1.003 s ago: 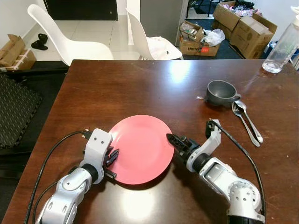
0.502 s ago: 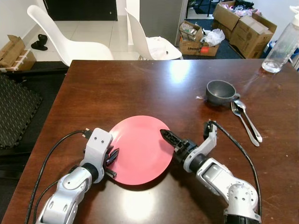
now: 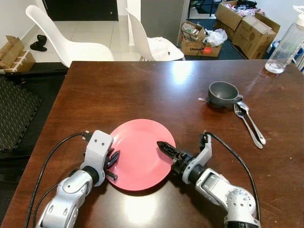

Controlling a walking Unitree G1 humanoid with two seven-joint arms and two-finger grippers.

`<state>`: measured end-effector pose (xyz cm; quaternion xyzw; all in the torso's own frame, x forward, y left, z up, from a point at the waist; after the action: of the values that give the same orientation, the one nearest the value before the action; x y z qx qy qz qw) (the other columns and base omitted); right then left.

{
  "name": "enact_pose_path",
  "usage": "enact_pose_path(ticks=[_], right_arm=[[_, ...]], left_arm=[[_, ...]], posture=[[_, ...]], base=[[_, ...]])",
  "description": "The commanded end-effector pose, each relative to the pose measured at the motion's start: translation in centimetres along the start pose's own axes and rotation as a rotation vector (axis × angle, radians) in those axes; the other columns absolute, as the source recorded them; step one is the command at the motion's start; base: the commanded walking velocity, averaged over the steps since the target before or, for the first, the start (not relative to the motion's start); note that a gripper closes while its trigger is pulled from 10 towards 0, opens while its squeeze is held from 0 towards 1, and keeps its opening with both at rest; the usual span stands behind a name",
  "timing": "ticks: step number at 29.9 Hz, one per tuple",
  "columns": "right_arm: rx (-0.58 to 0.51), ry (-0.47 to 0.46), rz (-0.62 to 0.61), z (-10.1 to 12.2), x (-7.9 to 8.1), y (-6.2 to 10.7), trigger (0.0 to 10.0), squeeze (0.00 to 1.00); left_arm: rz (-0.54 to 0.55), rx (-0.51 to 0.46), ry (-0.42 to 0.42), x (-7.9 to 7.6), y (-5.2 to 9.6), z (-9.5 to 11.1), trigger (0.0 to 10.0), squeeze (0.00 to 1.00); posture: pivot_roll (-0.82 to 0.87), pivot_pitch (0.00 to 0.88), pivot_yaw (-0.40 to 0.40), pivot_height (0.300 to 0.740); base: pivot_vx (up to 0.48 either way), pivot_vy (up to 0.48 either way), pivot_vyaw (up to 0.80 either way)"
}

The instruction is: Setting the table

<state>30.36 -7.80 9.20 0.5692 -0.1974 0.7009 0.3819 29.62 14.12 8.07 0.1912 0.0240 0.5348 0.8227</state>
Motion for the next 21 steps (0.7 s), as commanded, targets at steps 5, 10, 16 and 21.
enact_pose_path(ticks=[5, 10, 16, 21], right_arm=[[0.047, -0.014, 0.031, -1.6, -0.1, -0.3, 0.0, 0.0], [0.039, -0.003, 0.061, -1.6, 0.4, -0.1, 0.0, 0.0], [0.025, 0.008, 0.087, -1.5, 0.7, 0.1, 0.0, 0.0], [-0.008, 0.094, 0.111, -0.9, 1.4, 0.3, 0.0, 0.0]], left_arm=[[-0.018, 0.131, 0.04, -0.8, 0.3, -3.5, 10.0, 0.0], [-0.019, 0.128, 0.043, -0.8, 0.3, -3.4, 10.0, 0.0], [-0.021, 0.074, 0.073, -0.7, 0.1, -2.3, 10.0, 0.0], [-0.015, -0.043, 0.14, -0.2, 0.0, 0.3, 10.0, 0.0]], posture=[[-0.04, 0.089, 0.047, 0.74], [-0.04, 0.089, 0.047, 0.74], [-0.05, 0.083, 0.047, 0.74], [-0.05, 0.077, 0.049, 0.74]], base=[[0.0, 0.0, 0.0], [0.0, 0.0, 0.0], [0.0, 0.0, 0.0], [0.0, 0.0, 0.0]])
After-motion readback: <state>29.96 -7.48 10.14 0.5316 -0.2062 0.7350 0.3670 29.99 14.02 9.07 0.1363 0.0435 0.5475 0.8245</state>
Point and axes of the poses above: a point about 5 cm out from each wrist's last joint towards the gripper, its own y axis pointing back from the gripper into the wrist, its own z axis along the axis of the wrist's last joint, x = y × z, the point moved 4 cm from there along -y, pointing out of the wrist towards the gripper, and after that the axes turned 5 degrees about -y, right-handed, at the moved point
